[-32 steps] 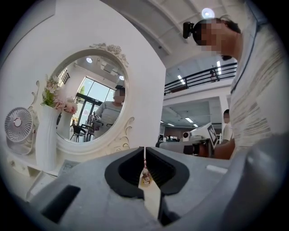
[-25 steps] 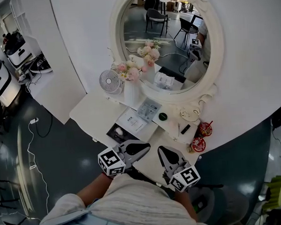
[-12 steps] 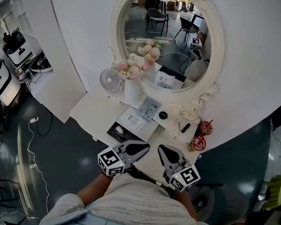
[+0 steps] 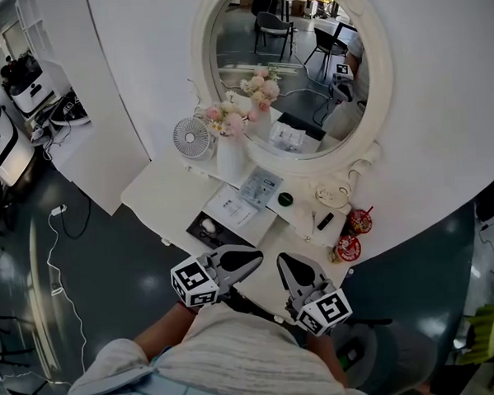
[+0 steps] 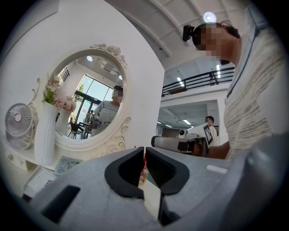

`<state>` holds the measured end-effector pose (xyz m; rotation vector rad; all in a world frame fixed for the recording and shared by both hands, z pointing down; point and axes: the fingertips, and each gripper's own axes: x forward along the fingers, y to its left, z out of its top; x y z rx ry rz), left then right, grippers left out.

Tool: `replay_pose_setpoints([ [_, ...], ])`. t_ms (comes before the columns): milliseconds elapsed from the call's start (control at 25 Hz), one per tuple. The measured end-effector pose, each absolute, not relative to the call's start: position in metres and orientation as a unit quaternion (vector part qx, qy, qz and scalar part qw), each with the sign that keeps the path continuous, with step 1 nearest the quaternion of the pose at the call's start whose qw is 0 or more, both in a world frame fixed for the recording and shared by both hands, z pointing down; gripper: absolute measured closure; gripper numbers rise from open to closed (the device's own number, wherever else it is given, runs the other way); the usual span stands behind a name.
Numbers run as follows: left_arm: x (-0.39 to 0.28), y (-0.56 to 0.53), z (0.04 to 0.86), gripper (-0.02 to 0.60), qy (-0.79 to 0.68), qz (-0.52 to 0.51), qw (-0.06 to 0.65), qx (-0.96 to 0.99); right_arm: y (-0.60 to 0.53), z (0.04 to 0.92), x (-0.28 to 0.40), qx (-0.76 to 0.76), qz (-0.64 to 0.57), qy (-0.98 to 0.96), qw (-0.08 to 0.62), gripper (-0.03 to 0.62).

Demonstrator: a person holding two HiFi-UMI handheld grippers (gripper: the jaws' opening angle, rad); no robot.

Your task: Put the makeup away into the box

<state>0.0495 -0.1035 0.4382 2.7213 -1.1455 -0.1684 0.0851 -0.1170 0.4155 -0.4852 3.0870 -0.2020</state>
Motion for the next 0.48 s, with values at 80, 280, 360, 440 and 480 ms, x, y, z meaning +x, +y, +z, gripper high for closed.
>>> replay_pose_setpoints([
  [80,0.0502,-0.1029,0.4378,0.557,-0.383,-0.061,0.095,0.917,-0.1162,0.4156,0.0848,-0.154,-0.065,0.986,0.004,0.586],
  [280,0.0513,-0.1021,0.4400,0.557,-0.379,-0.062,0.097,0.918,-0.1155,0.4187,0.0832,-0.149,-0.066,0.987,0.001,0.586],
  [360,0.0502,-0.1026,0.4406,0.557,-0.380,-0.062,0.098,0.918,-0.1159,0.4189,0.0818,-0.148,-0.066,0.987,0.000,0.586],
  [440,0.0493,-0.1028,0.4406,0.557,-0.380,-0.062,0.099,0.918,-0.1163,0.4184,0.0807,-0.146,-0.065,0.987,0.000,0.586],
  [480,0.0490,-0.1029,0.4406,0.557,-0.380,-0.062,0.099,0.918,-0.1164,0.4181,0.0802,-0.145,-0.065,0.987,0.000,0.586],
])
